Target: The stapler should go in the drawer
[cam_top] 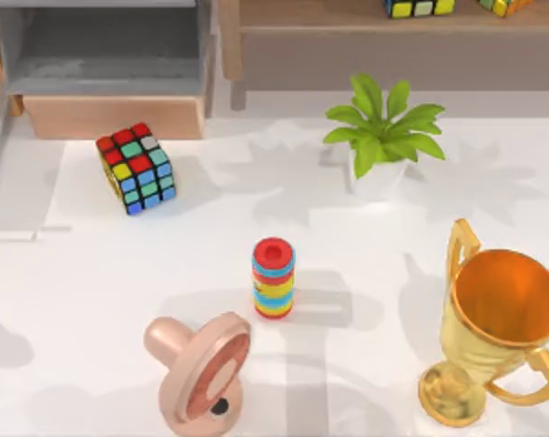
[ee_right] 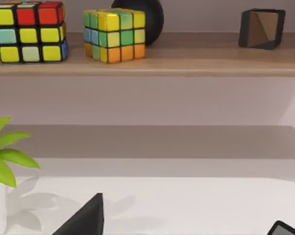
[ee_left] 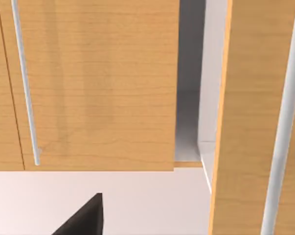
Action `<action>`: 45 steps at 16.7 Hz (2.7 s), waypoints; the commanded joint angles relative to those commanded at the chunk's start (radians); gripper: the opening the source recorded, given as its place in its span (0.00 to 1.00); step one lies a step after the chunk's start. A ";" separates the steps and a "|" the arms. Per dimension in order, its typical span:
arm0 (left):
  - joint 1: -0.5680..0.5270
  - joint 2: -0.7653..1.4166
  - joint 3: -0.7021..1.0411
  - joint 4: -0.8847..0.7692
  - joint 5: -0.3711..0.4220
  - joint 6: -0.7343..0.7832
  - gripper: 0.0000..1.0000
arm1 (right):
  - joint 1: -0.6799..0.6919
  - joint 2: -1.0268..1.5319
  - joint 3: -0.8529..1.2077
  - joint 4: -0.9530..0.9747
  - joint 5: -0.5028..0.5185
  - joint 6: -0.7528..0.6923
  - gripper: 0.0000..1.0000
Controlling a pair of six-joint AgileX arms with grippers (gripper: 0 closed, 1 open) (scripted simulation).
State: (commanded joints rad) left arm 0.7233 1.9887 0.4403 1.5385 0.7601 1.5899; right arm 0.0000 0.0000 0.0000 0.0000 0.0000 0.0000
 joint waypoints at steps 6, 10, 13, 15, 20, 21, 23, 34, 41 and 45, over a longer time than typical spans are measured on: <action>-0.062 0.032 0.073 -0.042 -0.056 0.000 1.00 | 0.000 0.000 0.000 0.000 0.000 0.000 1.00; -0.064 0.034 0.075 -0.044 -0.058 0.000 1.00 | 0.000 0.000 0.000 0.000 0.000 0.000 1.00; -0.064 0.034 0.075 -0.044 -0.058 0.000 0.77 | 0.000 0.000 0.000 0.000 0.000 0.000 1.00; -0.064 0.034 0.075 -0.044 -0.058 0.000 0.62 | 0.000 0.000 0.000 0.000 0.000 0.000 1.00; -0.064 0.034 0.075 -0.044 -0.058 0.000 0.25 | 0.000 0.000 0.000 0.000 0.000 0.000 1.00; -0.064 0.034 0.075 -0.044 -0.058 0.000 0.17 | 0.000 0.000 0.000 0.000 0.000 0.000 1.00; -0.064 0.034 0.075 -0.044 -0.058 0.000 0.02 | 0.000 0.000 0.000 0.000 0.000 0.000 1.00; -0.072 0.050 0.092 -0.061 -0.068 -0.002 0.00 | 0.000 0.000 0.000 0.000 0.000 0.000 1.00; -0.177 0.131 0.284 -0.170 -0.173 -0.010 0.00 | 0.000 0.000 0.000 0.000 0.000 0.000 1.00; -0.176 0.135 0.288 -0.178 -0.177 -0.010 0.00 | 0.000 0.000 0.000 0.000 0.000 0.000 1.00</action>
State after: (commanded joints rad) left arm 0.5470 2.1234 0.7287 1.3601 0.5831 1.5798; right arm 0.0000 0.0000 0.0000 0.0000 0.0000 0.0000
